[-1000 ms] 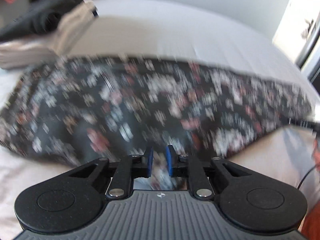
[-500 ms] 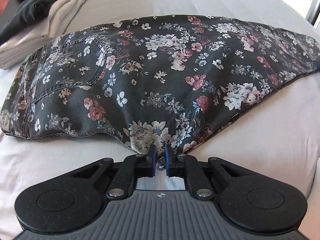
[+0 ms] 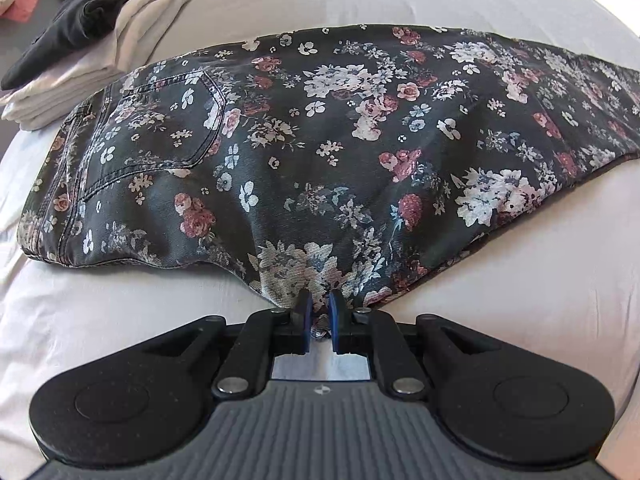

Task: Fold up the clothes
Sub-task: 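Grasp the jeans leg hems with the right tool while the left grips the crotch, then carry the hems to the waistband with the right tool, meeting the left tool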

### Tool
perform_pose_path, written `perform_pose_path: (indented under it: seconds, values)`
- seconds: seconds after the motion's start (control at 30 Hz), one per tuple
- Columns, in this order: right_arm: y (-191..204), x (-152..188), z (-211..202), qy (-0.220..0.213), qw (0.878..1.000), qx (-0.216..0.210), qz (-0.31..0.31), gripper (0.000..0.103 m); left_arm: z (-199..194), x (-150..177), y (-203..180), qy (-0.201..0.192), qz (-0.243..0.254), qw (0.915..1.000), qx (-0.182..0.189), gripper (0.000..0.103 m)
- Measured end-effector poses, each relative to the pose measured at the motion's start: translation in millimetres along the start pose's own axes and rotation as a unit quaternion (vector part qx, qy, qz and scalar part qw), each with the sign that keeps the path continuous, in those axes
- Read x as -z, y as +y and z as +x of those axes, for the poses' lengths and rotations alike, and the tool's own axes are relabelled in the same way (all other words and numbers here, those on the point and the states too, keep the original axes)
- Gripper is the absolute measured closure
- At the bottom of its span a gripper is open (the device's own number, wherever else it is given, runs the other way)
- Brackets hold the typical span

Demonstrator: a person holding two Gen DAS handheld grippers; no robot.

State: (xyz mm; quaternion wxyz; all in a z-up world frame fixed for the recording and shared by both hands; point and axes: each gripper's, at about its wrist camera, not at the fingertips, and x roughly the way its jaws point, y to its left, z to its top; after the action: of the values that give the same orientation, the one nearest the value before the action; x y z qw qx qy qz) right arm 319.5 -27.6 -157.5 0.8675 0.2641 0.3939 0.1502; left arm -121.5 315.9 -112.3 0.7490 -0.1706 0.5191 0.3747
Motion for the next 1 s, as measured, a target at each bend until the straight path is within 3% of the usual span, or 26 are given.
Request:
perform_pose_path:
  seconds: [0.17, 0.2, 0.27, 0.3, 0.47, 0.57, 0.7, 0.83, 1.0]
  values:
    - [-6, -9, 18, -0.005, 1.0, -0.015, 0.025, 0.053, 3, -2, -8, 0.009, 0.013, 0.9997, -0.018, 0.091]
    - [-5, -9, 20, -0.007, 1.0, -0.012, 0.021, 0.058, 3, -3, -10, 0.01, 0.018, 0.9995, -0.024, 0.091]
    - [-1, -8, 21, -0.011, 1.0, 0.004, 0.004, 0.086, 4, -4, -15, 0.012, 0.03, 0.9989, -0.034, 0.092]
    - [2, -8, 19, -0.015, 1.0, 0.015, -0.006, 0.09, 4, -5, -18, 0.012, 0.035, 0.9985, -0.039, 0.092]
    - [19, 0, 19, -0.028, 0.997, 0.052, -0.045, 0.092, 3, -5, -18, 0.008, 0.034, 0.9985, -0.041, 0.092]
    - [24, 3, 18, -0.032, 0.996, 0.053, -0.06, 0.092, 2, -5, -12, 0.007, 0.021, 0.9993, -0.031, 0.092]
    - [53, 10, -6, -0.07, 0.991, 0.023, -0.114, 0.092, -2, -5, -6, -0.005, -0.001, 0.9998, -0.017, 0.092]
    - [91, 23, -40, -0.106, 0.98, -0.044, -0.163, 0.093, -17, -3, 3, -0.03, -0.03, 0.9991, 0.003, 0.091]
    - [131, 49, -72, -0.106, 0.968, -0.121, -0.193, 0.093, -47, -8, 15, -0.083, -0.077, 0.9931, 0.031, 0.091]
